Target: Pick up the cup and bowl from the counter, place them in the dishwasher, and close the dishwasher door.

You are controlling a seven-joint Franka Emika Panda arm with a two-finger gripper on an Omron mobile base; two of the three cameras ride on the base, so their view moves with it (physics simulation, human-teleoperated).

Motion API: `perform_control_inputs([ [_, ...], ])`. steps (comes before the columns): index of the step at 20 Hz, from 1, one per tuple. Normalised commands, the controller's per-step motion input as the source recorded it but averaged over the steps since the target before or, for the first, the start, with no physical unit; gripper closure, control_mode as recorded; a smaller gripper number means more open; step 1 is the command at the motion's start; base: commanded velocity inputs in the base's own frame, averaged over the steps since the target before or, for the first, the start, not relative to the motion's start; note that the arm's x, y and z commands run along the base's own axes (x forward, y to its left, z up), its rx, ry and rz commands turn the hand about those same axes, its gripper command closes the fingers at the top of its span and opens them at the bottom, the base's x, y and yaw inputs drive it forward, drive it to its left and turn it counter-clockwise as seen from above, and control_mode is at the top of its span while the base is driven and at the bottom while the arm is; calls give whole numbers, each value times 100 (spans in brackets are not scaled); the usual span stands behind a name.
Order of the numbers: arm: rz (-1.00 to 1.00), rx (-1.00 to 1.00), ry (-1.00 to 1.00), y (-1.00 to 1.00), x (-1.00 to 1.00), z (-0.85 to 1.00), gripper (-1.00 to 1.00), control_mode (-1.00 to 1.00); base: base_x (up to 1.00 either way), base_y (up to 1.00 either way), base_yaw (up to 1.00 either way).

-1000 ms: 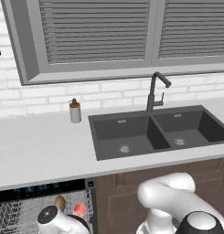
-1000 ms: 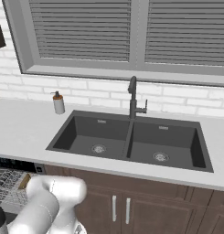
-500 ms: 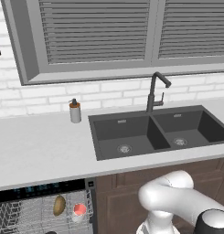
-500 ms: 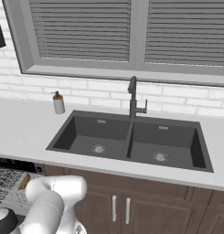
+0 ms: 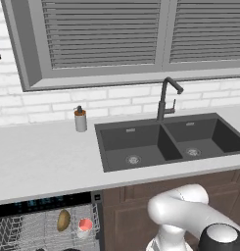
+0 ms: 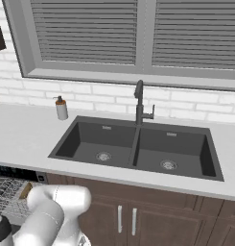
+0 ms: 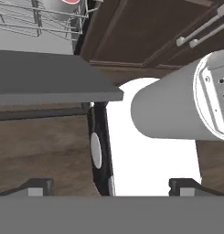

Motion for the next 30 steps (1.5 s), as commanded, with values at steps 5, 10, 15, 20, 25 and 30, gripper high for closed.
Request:
perform_control_inputs([
  [5, 47, -48, 1, 32, -8, 0, -100, -100, 0, 0, 0],
  [10, 45, -53, 0, 9, -21, 0, -100, -100, 0, 0, 0],
  [15, 39, -46, -6, 0, -9, -3, -100, -100, 0, 0, 0],
  [20, 33, -26, -15, -26, -11, -40, -100, -100, 0, 0, 0],
  [25, 28, -13, -16, -45, 0, -46, -100, -100, 0, 0, 0],
  [30, 21, -9, -12, -8, 0, -41, -100, -100, 0, 0, 0],
])
